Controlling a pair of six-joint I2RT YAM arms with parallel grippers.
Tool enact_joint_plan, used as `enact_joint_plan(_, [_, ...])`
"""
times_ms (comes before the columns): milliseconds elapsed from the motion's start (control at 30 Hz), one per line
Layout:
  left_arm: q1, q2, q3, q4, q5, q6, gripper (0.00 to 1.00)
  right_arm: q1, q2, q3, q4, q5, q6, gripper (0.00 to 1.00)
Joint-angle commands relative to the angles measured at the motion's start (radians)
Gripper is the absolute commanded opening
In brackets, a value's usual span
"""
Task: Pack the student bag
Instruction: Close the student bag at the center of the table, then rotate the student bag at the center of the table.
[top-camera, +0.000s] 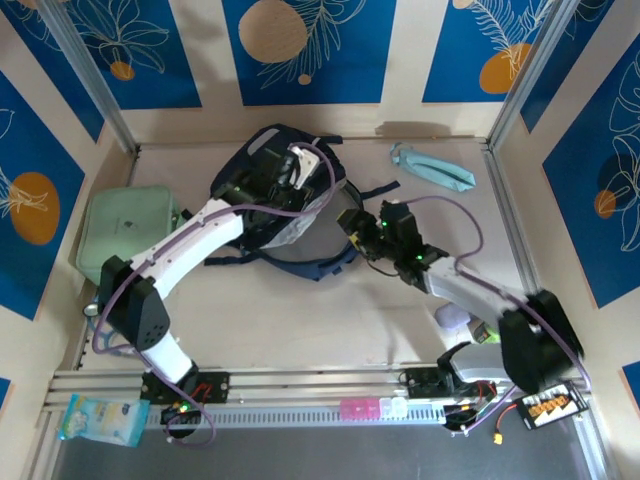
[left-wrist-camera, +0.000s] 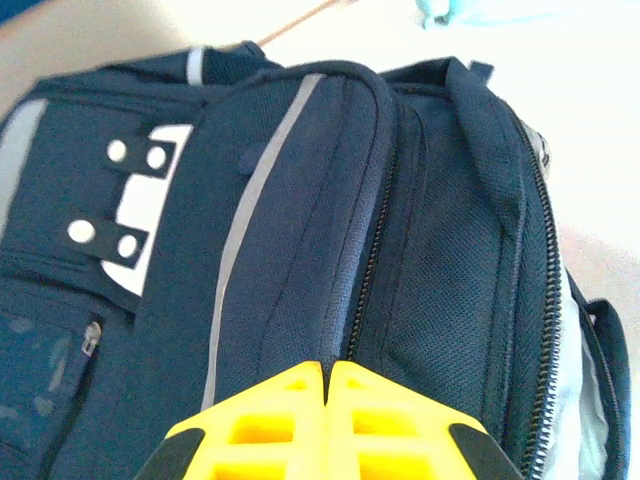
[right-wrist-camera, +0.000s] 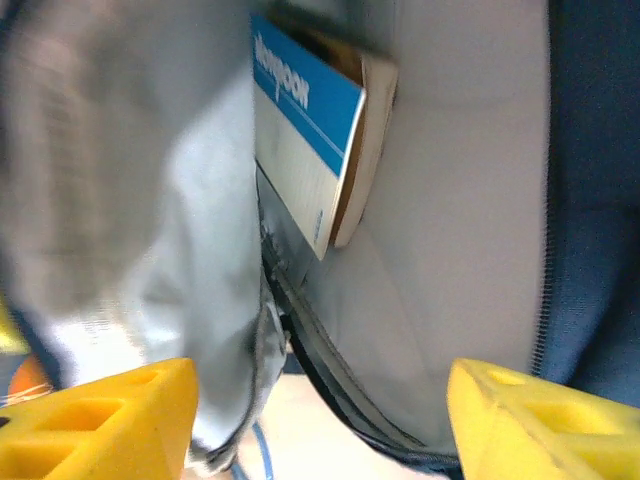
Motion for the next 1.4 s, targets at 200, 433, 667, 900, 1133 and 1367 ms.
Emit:
enact_joint_plan(200, [0.013,-0.080,-0.150,0.106,0.152,-0.177,0.64,-0.029,-0.260,0.025,-0.418,0.247,-0.215,0.74])
enact_joint_plan(433, [0.087,-0.148,-0.257,0.119,0.169,-0.302,0.90,-0.031,-0.183,0.072,-0.344,0.207,-0.323,0.83])
enact_joint_plan(667, [0.276,-0.299,-0.497,0.200,0.240,-0.536,1.00,-0.008,-0.096,0.102,-0.309,0.141,-0.355,0.84])
enact_joint_plan(900, [0.409,-0.313,-0.598,0.161,0.204,-0.684,0.96,0.037,0.019,0.179,-0.332,0.139,-0.367,0.82])
enact_joint_plan(1133, [0.509,-0.179,-0.608,0.197,0.184,-0.738,0.63,0.057,0.072,0.223,-0.344,0.146,-0.343,0.81])
enact_joint_plan(1367, [0.565,-0.038,-0.568,0.327,0.234,-0.737,0.53,0.075,0.075,0.222,-0.353,0.149,-0.337,0.81])
